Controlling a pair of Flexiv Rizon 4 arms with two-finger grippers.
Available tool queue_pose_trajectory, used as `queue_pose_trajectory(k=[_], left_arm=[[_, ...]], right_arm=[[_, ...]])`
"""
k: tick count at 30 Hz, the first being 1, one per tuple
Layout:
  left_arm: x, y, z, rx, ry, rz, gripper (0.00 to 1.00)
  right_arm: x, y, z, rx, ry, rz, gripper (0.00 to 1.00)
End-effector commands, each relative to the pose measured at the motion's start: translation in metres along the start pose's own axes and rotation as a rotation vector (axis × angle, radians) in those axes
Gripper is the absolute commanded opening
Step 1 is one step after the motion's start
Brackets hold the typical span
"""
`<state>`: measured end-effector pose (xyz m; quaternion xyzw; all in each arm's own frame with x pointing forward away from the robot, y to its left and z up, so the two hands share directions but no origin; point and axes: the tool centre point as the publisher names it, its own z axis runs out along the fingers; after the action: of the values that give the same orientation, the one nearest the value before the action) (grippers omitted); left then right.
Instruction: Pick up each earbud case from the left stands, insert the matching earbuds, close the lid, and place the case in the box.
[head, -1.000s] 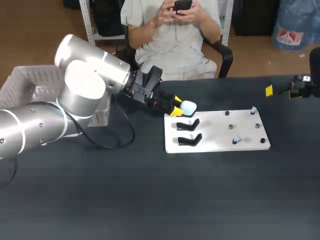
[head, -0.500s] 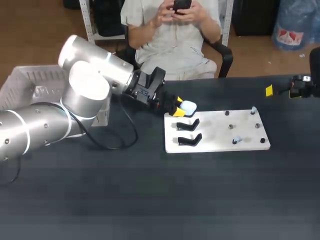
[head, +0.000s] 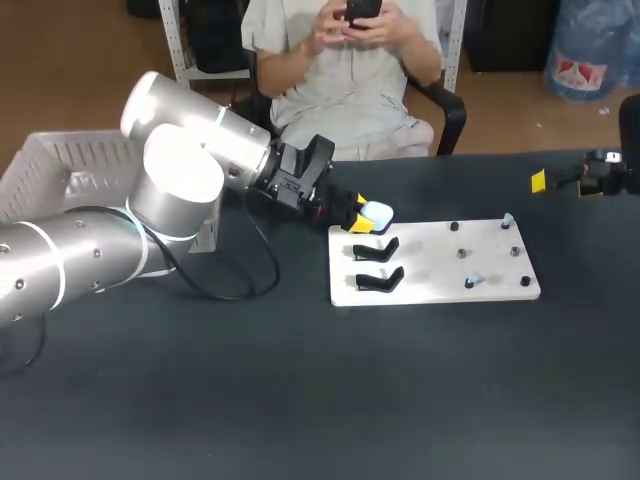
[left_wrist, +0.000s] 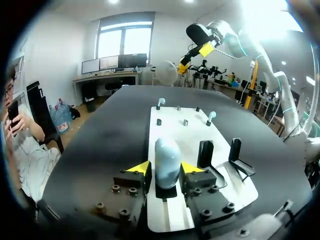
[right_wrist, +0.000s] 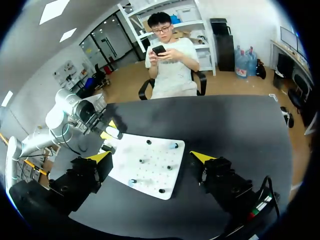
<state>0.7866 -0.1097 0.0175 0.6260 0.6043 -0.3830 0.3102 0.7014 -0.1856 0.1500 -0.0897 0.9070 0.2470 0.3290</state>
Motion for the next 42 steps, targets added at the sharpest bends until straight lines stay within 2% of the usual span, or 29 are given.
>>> queue_pose_trajectory(k=[1,5,8,10,16,20,23,29,36,42], left_arm=[[0.000,0.002,0.003,-0.002,-0.002,-0.002,0.33],[0.000,0.001,0.004,-0.003,-0.005,-0.001,0.30],[-0.002,0.000,0.003,-0.006,-0.010,0.001,0.07],[-0.003,-0.001,0.001,-0.010,-0.016,0.005,0.00],[-0.012,-0.008,-0.019,-0.033,-0.054,0.034,0.00],[-0.023,-0.020,-0.035,-0.060,-0.102,0.046,0.00],[-0.034,-0.034,-0.048,-0.112,-0.172,0.086,0.00],[-0.055,-0.059,-0.067,-0.174,-0.297,0.064,0.00],[-0.064,-0.078,-0.073,-0.202,-0.354,0.069,0.00],[-0.072,-0.091,-0.077,-0.211,-0.365,0.073,0.00]], right_arm=[[0.000,-0.001,0.000,-0.003,0.000,-0.001,1.00],[0.000,-0.001,0.000,-0.003,0.000,-0.001,1.00],[0.000,-0.001,0.000,-0.003,0.000,-0.001,1.00],[0.000,-0.001,0.000,-0.003,0.000,-0.001,1.00],[0.000,-0.001,0.000,-0.003,0.000,-0.001,1.00],[0.000,-0.001,0.000,-0.003,0.000,-0.001,1.00],[0.000,-0.001,0.000,-0.003,0.000,-0.001,1.00],[0.000,-0.001,0.000,-0.003,0.000,-0.001,1.00],[0.000,-0.001,0.000,-0.003,0.000,-0.001,1.00],[0.000,-0.001,0.000,-0.003,0.000,-0.001,1.00]])
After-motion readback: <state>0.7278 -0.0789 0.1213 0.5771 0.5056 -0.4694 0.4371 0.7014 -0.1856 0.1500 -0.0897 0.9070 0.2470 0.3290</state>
